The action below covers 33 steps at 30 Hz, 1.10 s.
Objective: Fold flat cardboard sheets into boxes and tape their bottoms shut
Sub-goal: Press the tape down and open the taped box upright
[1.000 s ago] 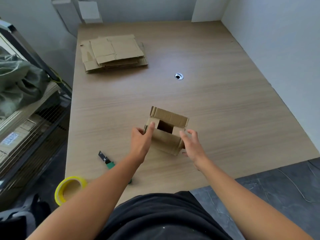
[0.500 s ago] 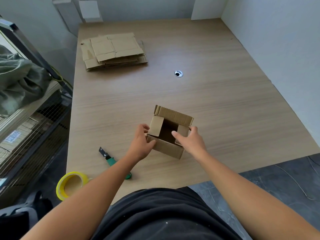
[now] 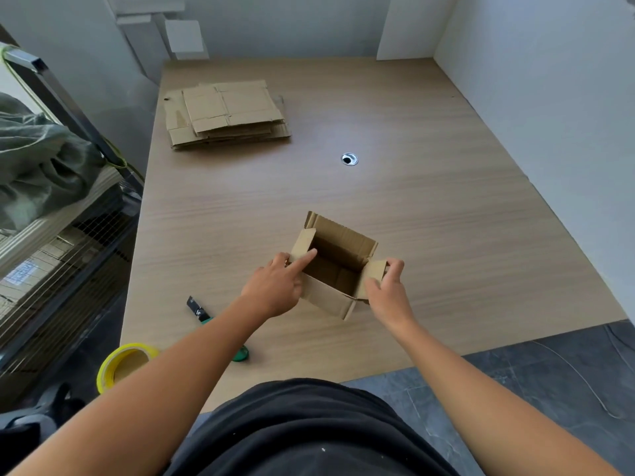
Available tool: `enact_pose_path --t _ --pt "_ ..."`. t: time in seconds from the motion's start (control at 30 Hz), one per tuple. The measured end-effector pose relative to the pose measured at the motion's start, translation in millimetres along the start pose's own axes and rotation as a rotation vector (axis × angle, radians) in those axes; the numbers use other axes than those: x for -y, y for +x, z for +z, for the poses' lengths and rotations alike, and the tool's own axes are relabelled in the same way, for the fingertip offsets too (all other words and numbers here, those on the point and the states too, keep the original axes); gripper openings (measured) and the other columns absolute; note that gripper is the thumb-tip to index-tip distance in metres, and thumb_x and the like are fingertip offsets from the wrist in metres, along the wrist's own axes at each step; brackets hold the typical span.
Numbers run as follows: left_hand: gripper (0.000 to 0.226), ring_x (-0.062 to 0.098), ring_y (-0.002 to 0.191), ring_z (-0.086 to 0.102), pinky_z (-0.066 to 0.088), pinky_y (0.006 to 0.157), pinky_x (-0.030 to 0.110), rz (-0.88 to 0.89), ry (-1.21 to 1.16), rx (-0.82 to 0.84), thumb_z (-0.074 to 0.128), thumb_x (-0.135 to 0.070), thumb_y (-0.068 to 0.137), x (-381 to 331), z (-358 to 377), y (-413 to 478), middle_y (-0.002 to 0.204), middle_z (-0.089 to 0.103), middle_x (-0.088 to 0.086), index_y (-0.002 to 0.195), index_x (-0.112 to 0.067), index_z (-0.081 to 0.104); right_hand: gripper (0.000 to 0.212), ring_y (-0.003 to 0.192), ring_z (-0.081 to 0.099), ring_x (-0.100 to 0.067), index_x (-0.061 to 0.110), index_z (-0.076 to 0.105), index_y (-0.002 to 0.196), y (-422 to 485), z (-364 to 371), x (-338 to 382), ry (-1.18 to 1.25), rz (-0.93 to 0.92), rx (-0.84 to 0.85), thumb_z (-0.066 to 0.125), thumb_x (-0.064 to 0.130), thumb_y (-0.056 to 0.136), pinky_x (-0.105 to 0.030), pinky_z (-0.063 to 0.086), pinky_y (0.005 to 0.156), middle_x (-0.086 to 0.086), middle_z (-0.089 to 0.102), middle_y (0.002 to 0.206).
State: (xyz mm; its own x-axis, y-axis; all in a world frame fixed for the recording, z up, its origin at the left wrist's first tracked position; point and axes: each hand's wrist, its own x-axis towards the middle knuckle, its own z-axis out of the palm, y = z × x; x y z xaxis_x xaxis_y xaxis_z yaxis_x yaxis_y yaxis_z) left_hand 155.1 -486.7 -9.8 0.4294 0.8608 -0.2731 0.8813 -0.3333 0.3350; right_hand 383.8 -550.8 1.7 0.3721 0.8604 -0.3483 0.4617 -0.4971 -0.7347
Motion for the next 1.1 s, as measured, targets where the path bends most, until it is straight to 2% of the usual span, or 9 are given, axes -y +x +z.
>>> enact_pose_path --t 0.1,0.2,0.3,0.43,0.7,0.83,0.9,1.03,1.1 --pt "0.065 0.030 0.135 0.046 0.043 0.108 0.049 -0.146 -0.307 -0.118 0.050 -0.044 0.098 -0.3 2.3 -1.7 0.154 0.040 0.009 0.153 -0.035 0.016 0.052 0.066 0.058 -0.018 0.028 0.024 0.135 1.4 -2.6 -11.2 -0.032 -0.089 -0.041 0.054 0.011 0.096 -0.020 0.043 0.048 -0.012 0.045 0.126" --pt "0.084 0.035 0.152 0.012 0.028 0.118 0.053 -0.286 -0.310 -0.099 0.054 -0.061 0.092 -6.1 11.8 -4.1 0.166 0.001 0.007 0.157 -0.032 0.009 0.056 0.134 0.040 -0.035 0.026 0.040 0.138 6.1 -2.7 -23.7 -0.440 -0.291 -0.122 0.064 0.014 0.090 -0.038 0.053 0.093 -0.011 0.018 0.152" --pt "0.089 0.028 0.154 -0.006 0.018 0.120 0.054 -0.263 -0.209 -0.093 0.052 -0.068 0.089 -2.1 21.3 -1.5 0.167 -0.010 -0.003 0.158 -0.029 0.011 0.062 0.154 0.006 -0.034 0.019 0.042 0.149 14.7 -8.3 -21.6 -0.680 -0.540 -0.092 0.058 0.014 0.089 -0.047 0.015 0.125 -0.014 0.017 0.165" --pt "0.086 0.023 0.150 0.018 0.028 0.118 0.052 -0.204 -0.294 -0.053 0.054 -0.068 0.089 11.5 24.0 7.7 0.158 0.032 0.003 0.156 -0.026 0.019 0.082 0.156 -0.002 -0.024 0.019 0.013 0.161 30.2 -14.5 -0.7 -0.799 -0.498 0.149 0.053 0.034 0.092 -0.041 -0.002 0.126 -0.009 0.004 0.169" --pt "0.086 0.023 0.150 0.018 0.026 0.119 0.047 -0.167 -0.348 -0.067 0.059 -0.059 0.092 9.2 15.8 24.1 0.161 0.028 0.000 0.158 -0.028 0.014 0.081 0.145 0.027 -0.028 0.020 0.023 0.159 51.1 -7.3 10.4 -0.631 -0.208 0.253 0.056 0.053 0.093 -0.042 0.029 0.118 -0.006 0.027 0.158" --pt "0.100 0.021 0.149 0.022 0.019 0.122 0.034 -0.533 -0.974 -0.407 0.077 -0.042 0.083 -28.2 15.7 5.3 0.162 0.022 0.007 0.158 -0.019 0.015 0.076 0.142 0.025 -0.033 0.016 0.024 0.158 38.6 2.8 13.0 -0.503 -0.153 0.170 0.056 0.047 0.096 -0.041 0.025 0.118 -0.010 0.025 0.152" --pt "0.092 0.018 0.141 0.035 0.031 0.118 0.038 -0.689 -1.267 -0.355 0.076 -0.049 0.082 -58.5 15.2 -7.9 0.156 0.034 0.004 0.152 -0.019 0.024 0.073 0.140 0.024 -0.031 0.019 0.027 0.157 31.0 4.0 14.3 -0.429 -0.110 0.145 0.056 0.045 0.096 -0.042 0.026 0.117 -0.008 0.026 0.149" --pt "0.060 0.013 0.126 0.044 0.035 0.099 0.027 -0.724 -1.361 -0.225 0.061 -0.033 0.098 -107.0 24.0 -16.5 0.129 0.047 -0.010 0.148 -0.017 0.031 0.063 0.129 0.033 -0.031 0.025 0.040 0.151 29.0 -8.1 11.3 -0.642 -0.265 0.046 0.055 0.048 0.094 -0.045 0.034 0.108 -0.007 0.037 0.142" --pt "0.060 0.019 0.138 0.041 0.030 0.104 0.025 -0.774 -1.330 -0.292 0.053 -0.024 0.102 -116.5 26.7 -1.9 0.140 0.048 -0.008 0.154 -0.016 0.026 0.063 0.134 0.030 -0.030 0.024 0.039 0.152 41.7 -20.3 8.8 -0.579 -0.356 0.078 0.057 0.045 0.095 -0.045 0.032 0.112 -0.007 0.034 0.146"
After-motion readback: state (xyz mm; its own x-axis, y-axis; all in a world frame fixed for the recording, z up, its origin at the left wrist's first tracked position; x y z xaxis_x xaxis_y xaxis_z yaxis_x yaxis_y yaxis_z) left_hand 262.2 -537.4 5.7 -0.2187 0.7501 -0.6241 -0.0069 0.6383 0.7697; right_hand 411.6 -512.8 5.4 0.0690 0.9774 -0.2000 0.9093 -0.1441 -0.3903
